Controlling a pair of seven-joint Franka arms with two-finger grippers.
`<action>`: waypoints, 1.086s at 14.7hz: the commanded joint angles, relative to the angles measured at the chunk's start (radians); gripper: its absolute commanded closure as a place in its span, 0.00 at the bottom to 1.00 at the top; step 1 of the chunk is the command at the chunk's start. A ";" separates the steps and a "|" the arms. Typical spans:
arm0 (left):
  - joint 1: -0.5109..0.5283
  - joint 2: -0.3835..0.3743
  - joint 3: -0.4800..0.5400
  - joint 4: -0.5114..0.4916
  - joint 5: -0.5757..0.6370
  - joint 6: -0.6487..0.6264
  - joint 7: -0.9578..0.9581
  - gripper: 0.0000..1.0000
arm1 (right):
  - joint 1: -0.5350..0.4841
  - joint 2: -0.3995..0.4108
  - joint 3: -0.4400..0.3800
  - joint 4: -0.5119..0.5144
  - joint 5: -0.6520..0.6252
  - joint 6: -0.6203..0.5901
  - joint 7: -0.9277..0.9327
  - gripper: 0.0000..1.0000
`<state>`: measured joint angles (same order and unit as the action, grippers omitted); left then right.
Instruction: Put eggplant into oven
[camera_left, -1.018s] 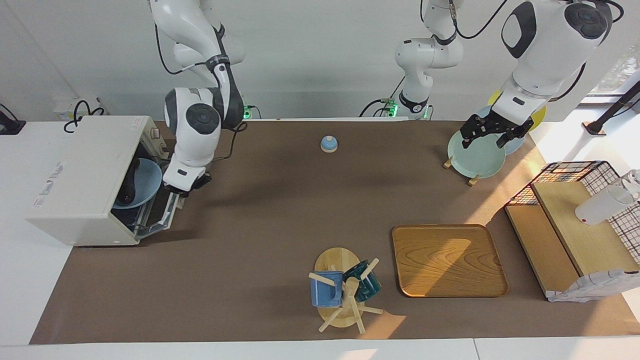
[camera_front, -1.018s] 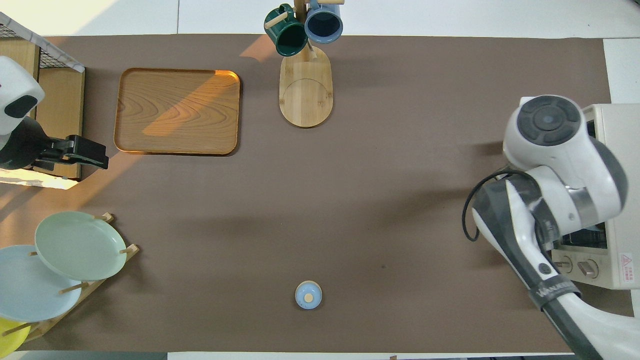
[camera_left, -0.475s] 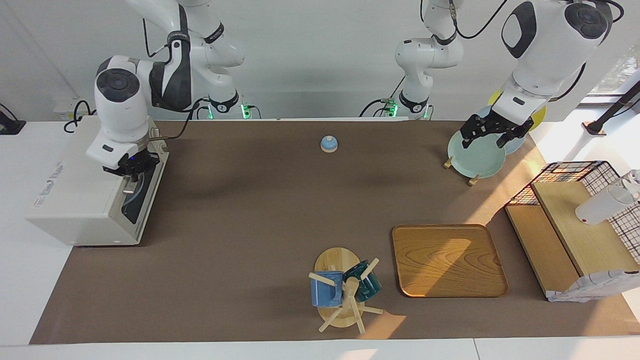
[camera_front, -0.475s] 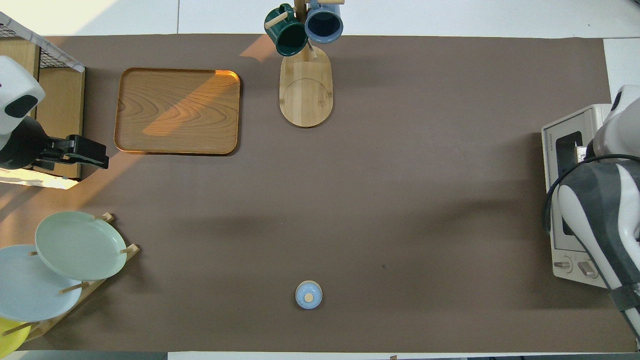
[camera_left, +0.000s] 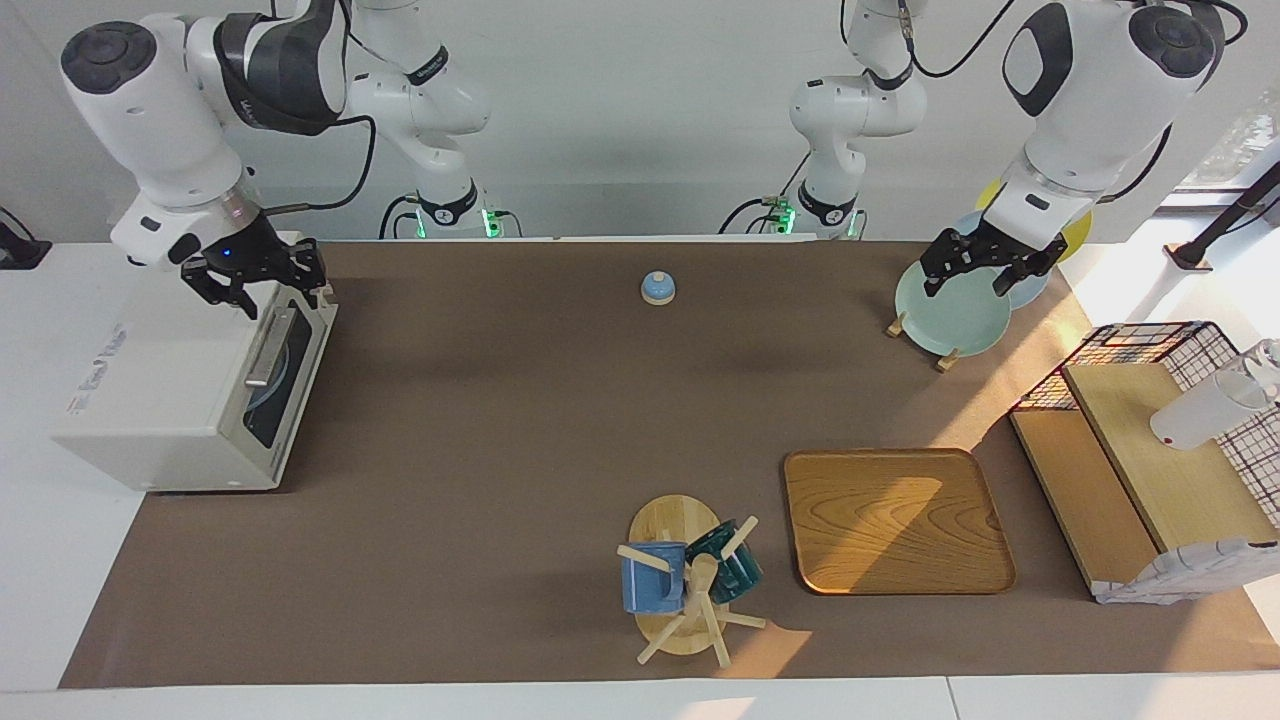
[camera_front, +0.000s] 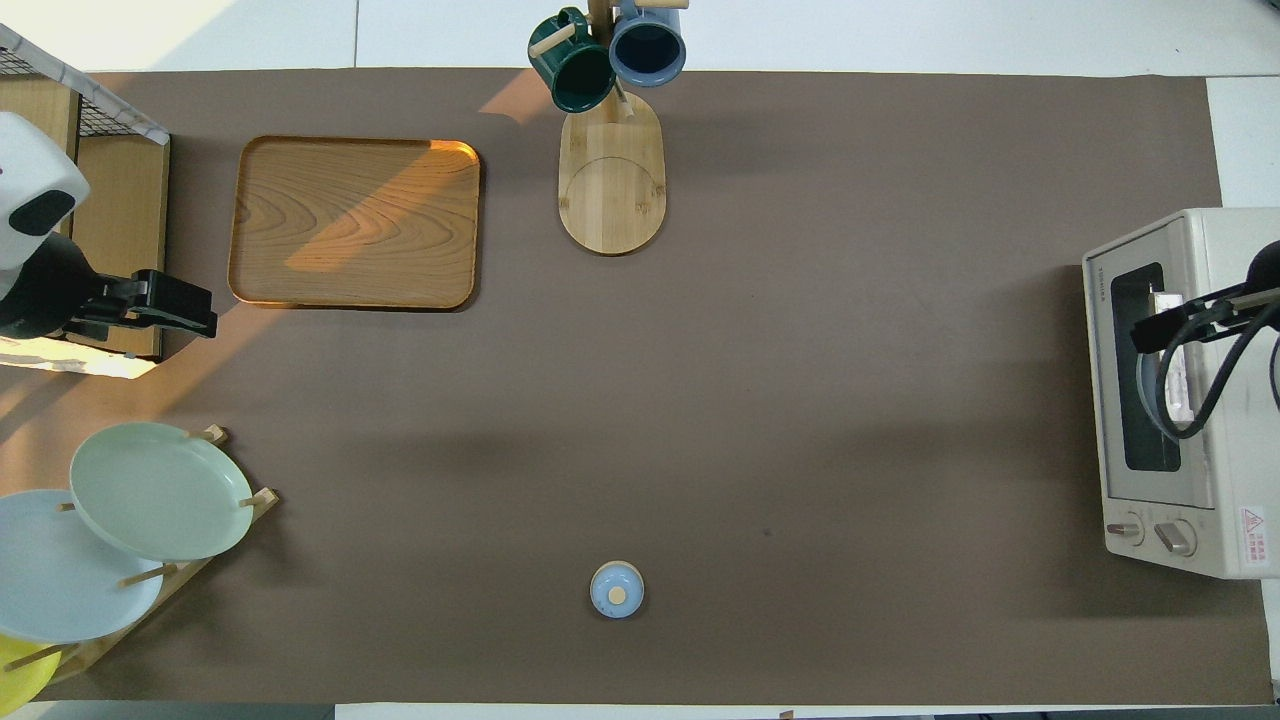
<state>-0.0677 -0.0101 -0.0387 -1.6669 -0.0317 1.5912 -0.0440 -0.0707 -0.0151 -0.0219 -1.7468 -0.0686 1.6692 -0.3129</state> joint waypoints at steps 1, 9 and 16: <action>0.019 -0.007 -0.013 0.004 -0.002 -0.007 0.006 0.00 | -0.003 0.061 0.000 0.085 0.024 -0.070 0.021 0.00; 0.019 -0.007 -0.013 0.004 -0.002 -0.007 0.006 0.00 | 0.118 0.023 -0.050 0.069 0.023 -0.088 0.120 0.00; 0.019 -0.007 -0.013 0.004 0.000 -0.007 0.004 0.00 | 0.128 -0.012 -0.067 0.016 0.021 -0.072 0.143 0.00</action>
<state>-0.0676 -0.0101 -0.0387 -1.6669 -0.0317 1.5912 -0.0440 0.0499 0.0108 -0.0813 -1.6871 -0.0640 1.5954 -0.1860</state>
